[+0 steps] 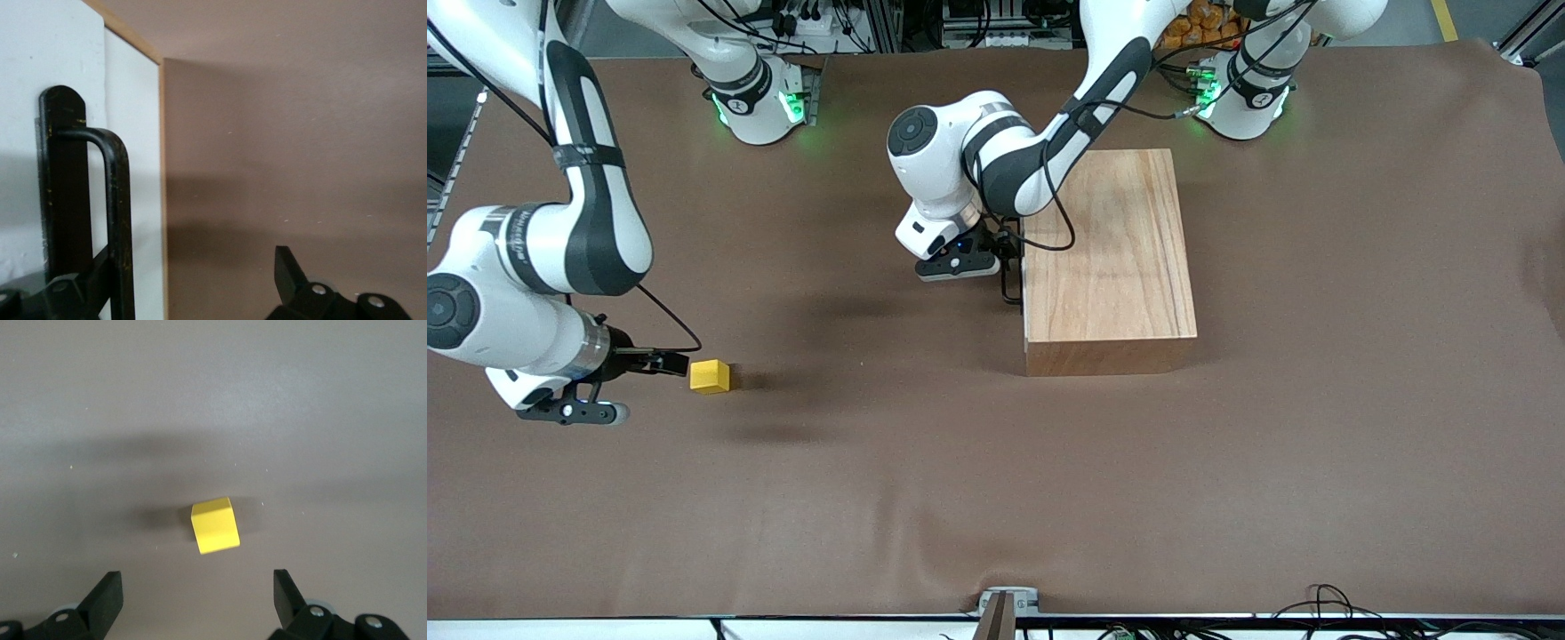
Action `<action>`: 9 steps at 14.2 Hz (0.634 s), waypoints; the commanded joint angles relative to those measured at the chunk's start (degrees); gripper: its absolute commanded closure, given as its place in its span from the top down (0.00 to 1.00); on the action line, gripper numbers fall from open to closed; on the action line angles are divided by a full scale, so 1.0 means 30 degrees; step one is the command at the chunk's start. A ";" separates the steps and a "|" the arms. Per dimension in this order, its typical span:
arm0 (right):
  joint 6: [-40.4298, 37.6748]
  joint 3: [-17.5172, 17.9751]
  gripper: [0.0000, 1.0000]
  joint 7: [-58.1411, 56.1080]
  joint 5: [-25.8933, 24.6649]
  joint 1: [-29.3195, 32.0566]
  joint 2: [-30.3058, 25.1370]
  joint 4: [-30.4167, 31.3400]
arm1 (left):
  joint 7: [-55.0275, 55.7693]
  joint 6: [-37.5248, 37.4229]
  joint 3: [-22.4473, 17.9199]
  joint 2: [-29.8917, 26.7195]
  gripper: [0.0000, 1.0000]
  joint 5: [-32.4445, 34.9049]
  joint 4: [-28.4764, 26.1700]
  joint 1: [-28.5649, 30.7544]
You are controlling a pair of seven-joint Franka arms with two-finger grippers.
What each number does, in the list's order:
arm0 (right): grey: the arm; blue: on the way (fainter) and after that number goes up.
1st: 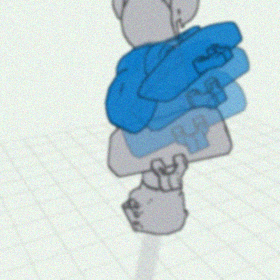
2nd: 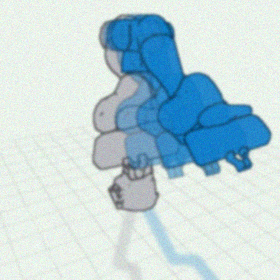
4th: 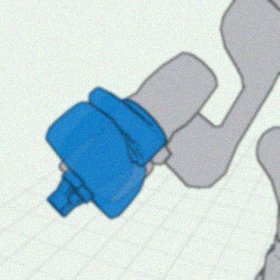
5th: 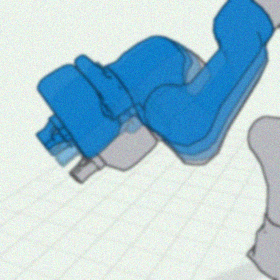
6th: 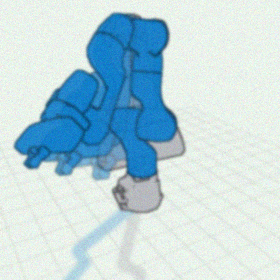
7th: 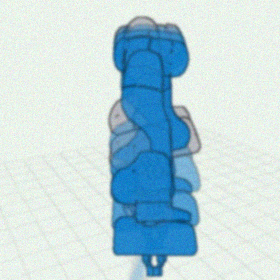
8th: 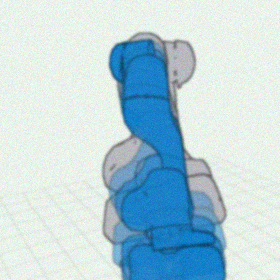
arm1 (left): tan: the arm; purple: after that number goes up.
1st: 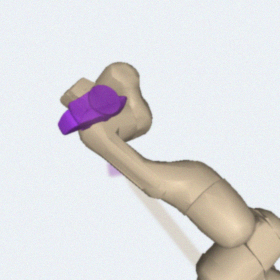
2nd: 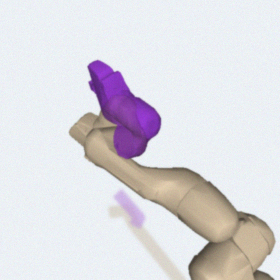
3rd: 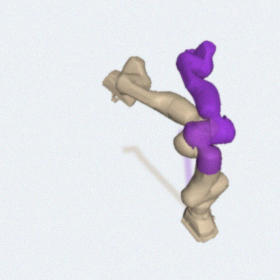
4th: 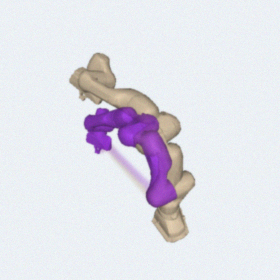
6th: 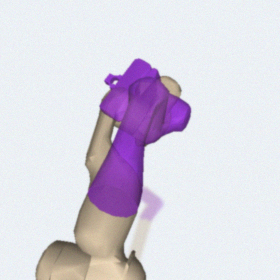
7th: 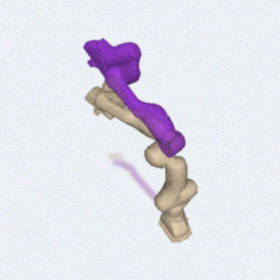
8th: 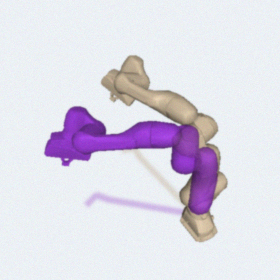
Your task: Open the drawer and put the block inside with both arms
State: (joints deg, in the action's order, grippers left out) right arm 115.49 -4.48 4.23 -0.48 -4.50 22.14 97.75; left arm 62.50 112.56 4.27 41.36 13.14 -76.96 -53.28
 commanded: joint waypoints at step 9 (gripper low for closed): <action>0.3946 0.0029 1.00 -0.5302 0.0452 0.0914 0.1147 0.2627 | 0.0085 0.1562 0.0480 0.0277 1.00 -0.0423 0.0723 -0.0491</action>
State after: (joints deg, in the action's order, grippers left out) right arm 123.79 -4.77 -7.81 -0.26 -2.22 26.14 102.62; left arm 62.52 116.65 5.37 41.43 12.84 -76.67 -54.13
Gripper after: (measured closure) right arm 0.000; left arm 0.000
